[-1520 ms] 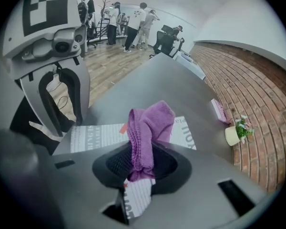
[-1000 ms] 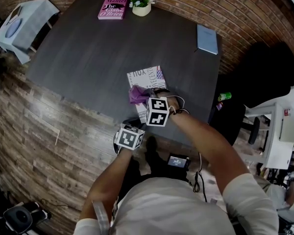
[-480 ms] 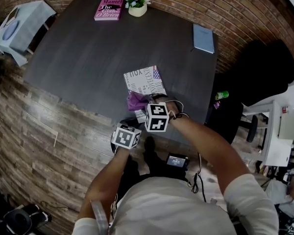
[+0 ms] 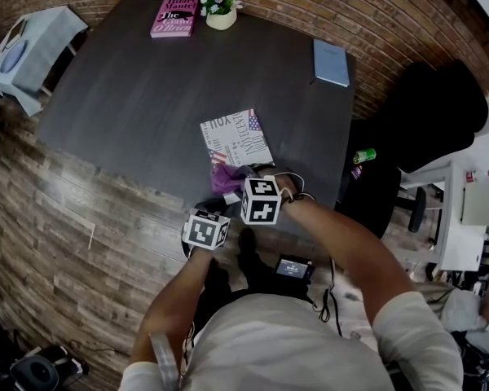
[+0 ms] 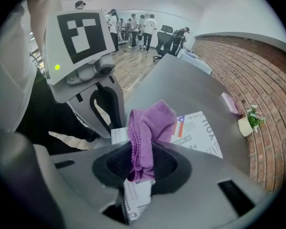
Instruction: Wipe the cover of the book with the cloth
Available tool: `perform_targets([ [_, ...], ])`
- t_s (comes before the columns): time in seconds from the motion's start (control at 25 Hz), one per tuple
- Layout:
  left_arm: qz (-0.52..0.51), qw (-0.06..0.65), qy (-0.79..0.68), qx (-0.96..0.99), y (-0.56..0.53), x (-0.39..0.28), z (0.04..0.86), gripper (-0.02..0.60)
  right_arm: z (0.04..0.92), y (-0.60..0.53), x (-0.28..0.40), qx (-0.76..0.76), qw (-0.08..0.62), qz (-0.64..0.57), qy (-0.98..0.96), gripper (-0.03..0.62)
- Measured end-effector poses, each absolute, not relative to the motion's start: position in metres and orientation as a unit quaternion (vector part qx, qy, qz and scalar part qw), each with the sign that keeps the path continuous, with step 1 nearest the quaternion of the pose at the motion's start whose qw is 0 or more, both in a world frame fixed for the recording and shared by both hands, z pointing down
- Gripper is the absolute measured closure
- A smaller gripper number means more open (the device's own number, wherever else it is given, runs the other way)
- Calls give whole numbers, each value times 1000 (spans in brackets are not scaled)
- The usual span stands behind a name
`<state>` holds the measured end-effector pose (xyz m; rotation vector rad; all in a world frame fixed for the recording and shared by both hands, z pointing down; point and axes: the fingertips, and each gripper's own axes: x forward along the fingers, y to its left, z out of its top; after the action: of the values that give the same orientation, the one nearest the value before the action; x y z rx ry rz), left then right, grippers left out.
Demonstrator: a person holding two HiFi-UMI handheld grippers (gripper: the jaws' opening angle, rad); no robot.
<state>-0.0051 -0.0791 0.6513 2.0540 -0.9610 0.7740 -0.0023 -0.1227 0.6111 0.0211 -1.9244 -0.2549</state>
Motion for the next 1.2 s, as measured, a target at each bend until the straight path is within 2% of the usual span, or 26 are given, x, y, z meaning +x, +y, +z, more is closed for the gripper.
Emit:
perform_targets([
  [0.8,264,385,-354,810,-57,-3,638,485,603,-82,13,-10,560,-39,-827,500],
  [0.96,217,417,-348,811,-40,-5,630,476,601,-72,16,-14,558,-28,-829,500],
  [1.2,104,480,-330,806,-25,-3,604,428,588,-50,21,-27,546,-13,-837,500],
])
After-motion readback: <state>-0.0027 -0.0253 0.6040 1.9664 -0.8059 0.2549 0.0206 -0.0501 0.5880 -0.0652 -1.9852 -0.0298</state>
